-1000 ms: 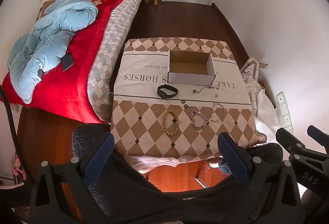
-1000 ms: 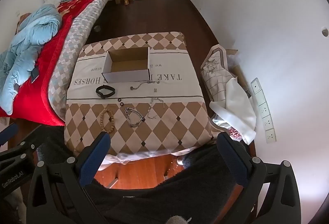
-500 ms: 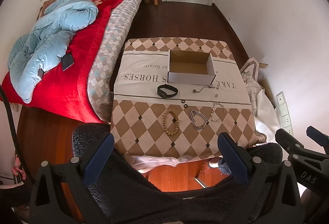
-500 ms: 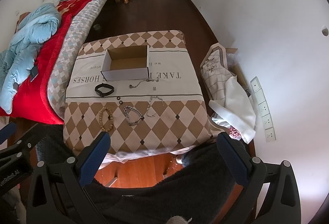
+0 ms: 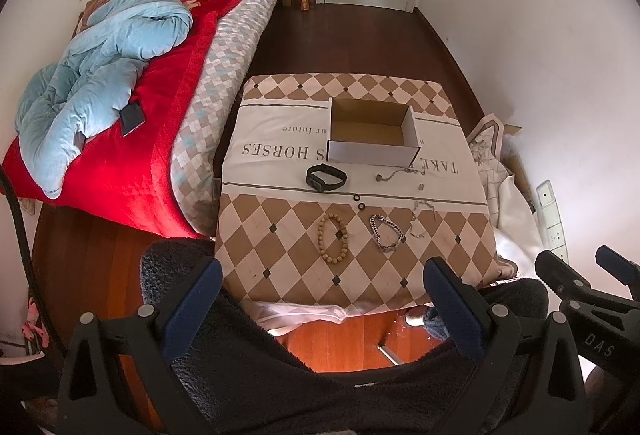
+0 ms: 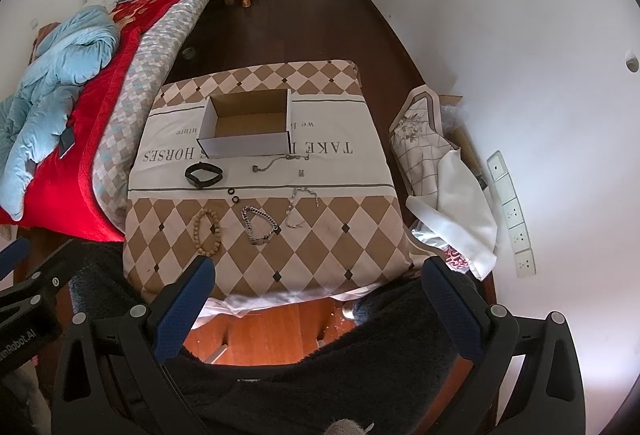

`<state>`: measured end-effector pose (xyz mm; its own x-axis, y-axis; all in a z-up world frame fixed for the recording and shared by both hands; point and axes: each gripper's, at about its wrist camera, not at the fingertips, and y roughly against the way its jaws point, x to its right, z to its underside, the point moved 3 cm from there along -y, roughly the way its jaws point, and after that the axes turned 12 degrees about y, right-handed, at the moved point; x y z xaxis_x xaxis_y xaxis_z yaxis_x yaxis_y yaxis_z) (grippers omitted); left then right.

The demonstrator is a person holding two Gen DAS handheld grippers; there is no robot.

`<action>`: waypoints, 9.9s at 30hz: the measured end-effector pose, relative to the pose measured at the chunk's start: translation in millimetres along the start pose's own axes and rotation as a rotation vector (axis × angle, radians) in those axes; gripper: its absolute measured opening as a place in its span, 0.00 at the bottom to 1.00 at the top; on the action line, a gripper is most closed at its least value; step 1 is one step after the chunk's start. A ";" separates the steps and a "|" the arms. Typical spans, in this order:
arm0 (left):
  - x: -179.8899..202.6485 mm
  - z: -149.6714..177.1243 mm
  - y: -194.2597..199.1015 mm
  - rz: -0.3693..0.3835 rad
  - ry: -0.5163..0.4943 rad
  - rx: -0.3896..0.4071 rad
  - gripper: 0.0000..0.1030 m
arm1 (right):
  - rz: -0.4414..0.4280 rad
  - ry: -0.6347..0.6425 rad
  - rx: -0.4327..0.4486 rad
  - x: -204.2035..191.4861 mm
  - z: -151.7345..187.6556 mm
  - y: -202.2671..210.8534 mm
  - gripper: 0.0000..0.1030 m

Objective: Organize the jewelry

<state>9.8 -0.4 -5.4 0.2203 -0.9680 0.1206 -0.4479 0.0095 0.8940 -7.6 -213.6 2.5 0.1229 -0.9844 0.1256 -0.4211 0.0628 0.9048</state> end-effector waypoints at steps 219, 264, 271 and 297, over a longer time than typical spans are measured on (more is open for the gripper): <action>1.1 -165.5 -221.4 -0.161 -0.079 0.130 1.00 | -0.072 0.017 -0.005 -28.3 -174.7 -261.7 1.00; -42.5 -90.2 -355.7 -0.057 0.217 -0.321 0.69 | -0.087 0.067 -0.142 -1.2 -47.1 -356.6 0.06; -15.0 -82.2 -353.2 -0.166 -0.005 -0.235 0.13 | -0.147 0.001 -0.134 12.9 -48.3 -358.3 0.02; -1.4 -89.7 -249.1 -0.201 -0.136 0.039 0.09 | -0.280 -0.084 0.096 19.9 -87.8 -243.8 0.02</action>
<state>198.7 21.2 -189.6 0.1910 -0.9743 -0.1197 -0.4409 -0.1941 0.8763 176.4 -234.1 -179.8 0.1734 -0.9716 -0.1608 -0.4647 -0.2247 0.8565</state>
